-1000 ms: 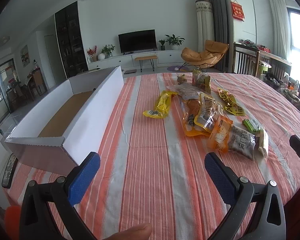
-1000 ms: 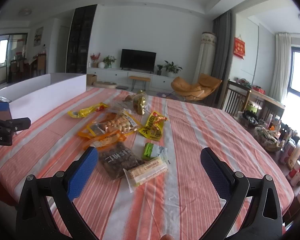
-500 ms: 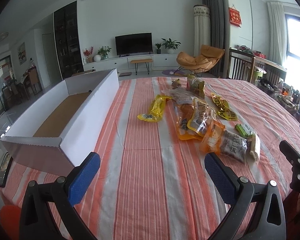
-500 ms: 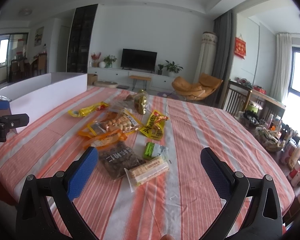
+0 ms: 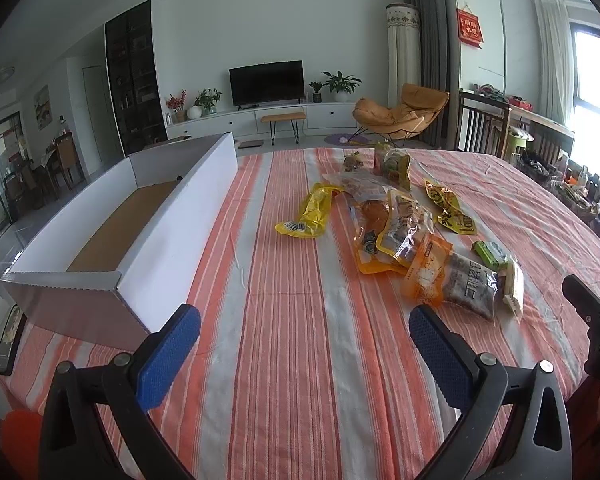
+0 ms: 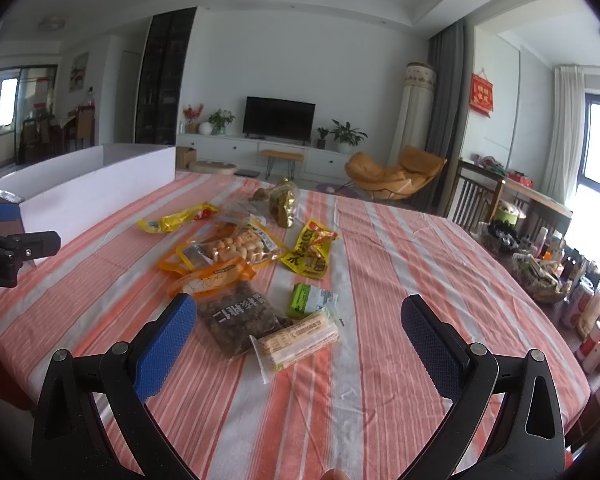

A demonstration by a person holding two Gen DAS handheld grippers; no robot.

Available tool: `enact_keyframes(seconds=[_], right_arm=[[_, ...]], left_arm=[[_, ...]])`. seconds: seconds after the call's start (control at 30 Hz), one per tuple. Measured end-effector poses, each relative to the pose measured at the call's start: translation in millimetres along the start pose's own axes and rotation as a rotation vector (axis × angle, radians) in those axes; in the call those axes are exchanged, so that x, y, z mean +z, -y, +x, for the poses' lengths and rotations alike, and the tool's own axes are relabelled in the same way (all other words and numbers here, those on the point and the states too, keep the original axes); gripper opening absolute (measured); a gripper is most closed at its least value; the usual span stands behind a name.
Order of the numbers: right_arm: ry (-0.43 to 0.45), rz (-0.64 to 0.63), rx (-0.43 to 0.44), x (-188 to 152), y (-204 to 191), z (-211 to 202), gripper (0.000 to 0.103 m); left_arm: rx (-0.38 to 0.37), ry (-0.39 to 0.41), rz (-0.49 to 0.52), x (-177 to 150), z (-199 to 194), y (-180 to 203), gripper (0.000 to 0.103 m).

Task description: Organize snacks

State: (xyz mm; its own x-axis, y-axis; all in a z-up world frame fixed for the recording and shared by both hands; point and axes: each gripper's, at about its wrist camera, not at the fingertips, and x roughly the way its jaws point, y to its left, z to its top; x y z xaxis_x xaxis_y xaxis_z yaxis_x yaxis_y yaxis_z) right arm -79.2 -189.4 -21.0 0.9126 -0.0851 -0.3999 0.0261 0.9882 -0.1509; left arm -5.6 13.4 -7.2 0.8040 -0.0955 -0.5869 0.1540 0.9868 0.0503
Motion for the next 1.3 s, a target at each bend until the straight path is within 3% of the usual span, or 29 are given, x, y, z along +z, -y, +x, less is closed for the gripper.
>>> enact_keyframes(seconds=[0.77,1.3], right_arm=[[-0.004,0.034,-0.005,-3.3,8.0,3.3,0.103],[-0.026,0.014,0.001,-5.5,2.8,7.0,0.103]], left_arm=[[0.021,-0.002,0.025,-2.8,-0.9,3.0,0.103],[0.018,-0.099,0.019,-13.1,20.3,-1.2,0.103]])
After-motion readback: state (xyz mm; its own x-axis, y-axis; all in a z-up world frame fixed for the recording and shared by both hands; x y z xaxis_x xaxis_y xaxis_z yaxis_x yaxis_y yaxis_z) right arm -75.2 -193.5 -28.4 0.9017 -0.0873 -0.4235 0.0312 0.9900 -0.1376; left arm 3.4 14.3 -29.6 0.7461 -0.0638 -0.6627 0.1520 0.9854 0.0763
